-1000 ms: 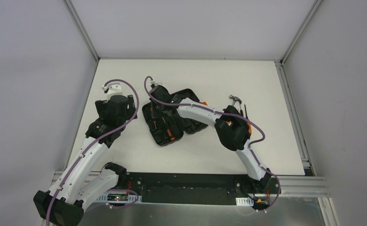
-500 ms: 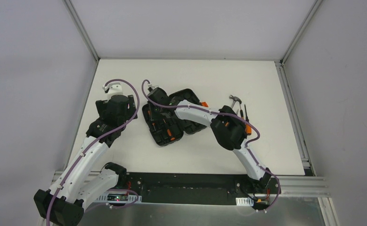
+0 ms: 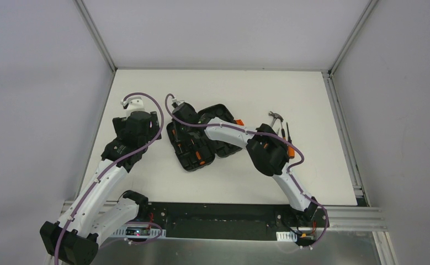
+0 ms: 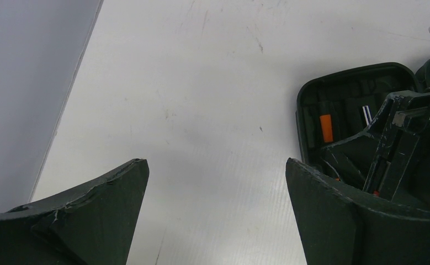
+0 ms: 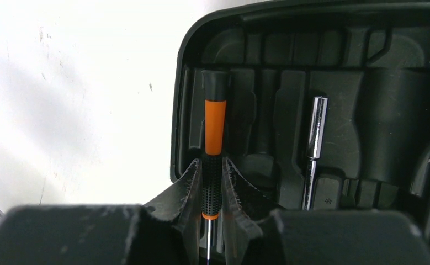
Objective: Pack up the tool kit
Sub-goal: Place the screwdriver in the toolbox.
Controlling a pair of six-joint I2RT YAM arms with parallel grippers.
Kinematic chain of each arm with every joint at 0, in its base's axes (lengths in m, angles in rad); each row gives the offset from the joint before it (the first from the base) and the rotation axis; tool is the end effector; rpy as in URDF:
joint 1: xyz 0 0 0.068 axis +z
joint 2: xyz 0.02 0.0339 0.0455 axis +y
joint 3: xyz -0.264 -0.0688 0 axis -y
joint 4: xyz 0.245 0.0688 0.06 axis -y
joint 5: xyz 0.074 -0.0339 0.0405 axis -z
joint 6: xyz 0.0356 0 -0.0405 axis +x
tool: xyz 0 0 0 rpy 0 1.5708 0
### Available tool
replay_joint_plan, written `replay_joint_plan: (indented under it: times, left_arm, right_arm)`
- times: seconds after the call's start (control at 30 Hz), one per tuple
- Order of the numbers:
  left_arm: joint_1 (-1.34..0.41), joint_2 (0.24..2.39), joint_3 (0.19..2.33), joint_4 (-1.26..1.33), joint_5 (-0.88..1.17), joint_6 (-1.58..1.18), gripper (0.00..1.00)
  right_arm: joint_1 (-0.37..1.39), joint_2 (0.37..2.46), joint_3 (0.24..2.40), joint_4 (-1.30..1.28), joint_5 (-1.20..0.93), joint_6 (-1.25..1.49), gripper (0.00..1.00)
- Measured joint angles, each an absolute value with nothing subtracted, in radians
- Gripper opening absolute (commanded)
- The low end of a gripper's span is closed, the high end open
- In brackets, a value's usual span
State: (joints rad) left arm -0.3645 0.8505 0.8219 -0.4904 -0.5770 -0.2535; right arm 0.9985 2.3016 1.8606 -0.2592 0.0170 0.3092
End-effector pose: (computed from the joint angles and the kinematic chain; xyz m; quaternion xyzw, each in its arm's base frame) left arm 0.1776 -0.0470 0.3134 -0.0966 0.8358 0.0881 0.5333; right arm 0.2860 0.4429 0.1891 -0.3030 0.8546 0.2504 0.3394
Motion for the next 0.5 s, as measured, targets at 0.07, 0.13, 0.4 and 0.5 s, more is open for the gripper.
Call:
replay_joint_plan:
  times: [0.07,0.13,0.4,0.5]
  left_arm:
    - [-0.364,0.85,0.822,-0.49,-0.577,-0.253,1.0]
    - [-0.364,0.85,0.822,-0.49,-0.577,-0.253,1.0]
    - [-0.364,0.85,0.822,-0.49,-0.576,-0.253,1.0]
    - [-0.364,0.85,0.822,-0.49,-0.576,-0.253,1.0]
  right_arm:
    - [0.999,2.302,1.861,-0.253,0.017,0.31,0.18]
    - [0.999,2.302,1.861,-0.244,0.018,0.309,0.18]
    - [0.999,2.309,1.861,-0.218,0.019,0.305,0.2]
    - [0.999,2.317,1.861,-0.213,0.02,0.301,0.25]
